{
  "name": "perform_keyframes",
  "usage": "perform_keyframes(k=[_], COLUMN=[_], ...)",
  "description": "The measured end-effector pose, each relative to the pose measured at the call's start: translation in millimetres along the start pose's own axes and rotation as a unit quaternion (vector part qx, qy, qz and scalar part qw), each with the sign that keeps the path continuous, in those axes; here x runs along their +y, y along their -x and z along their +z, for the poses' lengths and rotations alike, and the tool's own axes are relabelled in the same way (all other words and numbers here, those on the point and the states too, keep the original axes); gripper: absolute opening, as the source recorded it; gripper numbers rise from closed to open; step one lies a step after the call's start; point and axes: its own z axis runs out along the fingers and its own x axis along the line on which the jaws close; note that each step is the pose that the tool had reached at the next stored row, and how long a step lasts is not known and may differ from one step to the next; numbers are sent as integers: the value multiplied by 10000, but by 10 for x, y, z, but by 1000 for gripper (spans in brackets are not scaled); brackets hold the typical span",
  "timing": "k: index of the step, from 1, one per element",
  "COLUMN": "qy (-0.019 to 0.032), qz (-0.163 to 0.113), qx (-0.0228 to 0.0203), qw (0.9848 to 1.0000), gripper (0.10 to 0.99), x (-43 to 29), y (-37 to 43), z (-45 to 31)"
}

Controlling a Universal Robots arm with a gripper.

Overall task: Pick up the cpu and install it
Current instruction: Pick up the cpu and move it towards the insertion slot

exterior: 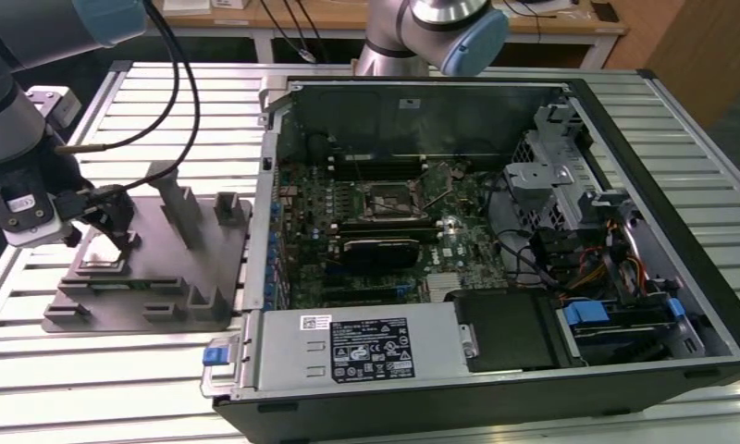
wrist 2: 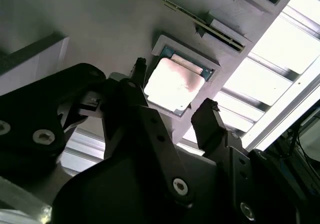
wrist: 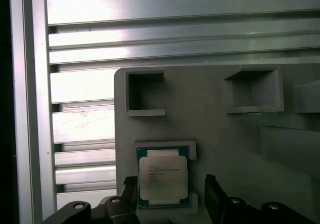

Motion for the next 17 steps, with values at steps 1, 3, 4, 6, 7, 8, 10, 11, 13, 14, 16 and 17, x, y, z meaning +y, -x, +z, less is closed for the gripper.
perform_keyframes(k=[1, 3, 4, 6, 7, 8, 10, 11, 13, 14, 16, 17], qy=[0, 5, 8, 10, 12, 13, 14, 15, 14, 13, 11, 11], qz=[0, -10, -42, -124, -155, -185, -233, -246, -204, -155, -48, -21], qx=[0, -2, 1, 6, 8, 10, 13, 13, 11, 8, 4, 2], qw=[10000, 10000, 10000, 9999, 9999, 9998, 9997, 9997, 9998, 9999, 10000, 10000], gripper=[647, 647, 647, 647, 647, 647, 647, 647, 647, 647, 647, 647], x=[0, 0, 0, -1, -2, -2, 0, 6, 9, 10, 12, 14], y=[0, 0, 0, -1, -1, -2, -11, -16, -18, -18, -18, -19], z=[1, 11, 22, 45, 56, 67, 87, 109, 120, 125, 133, 137])
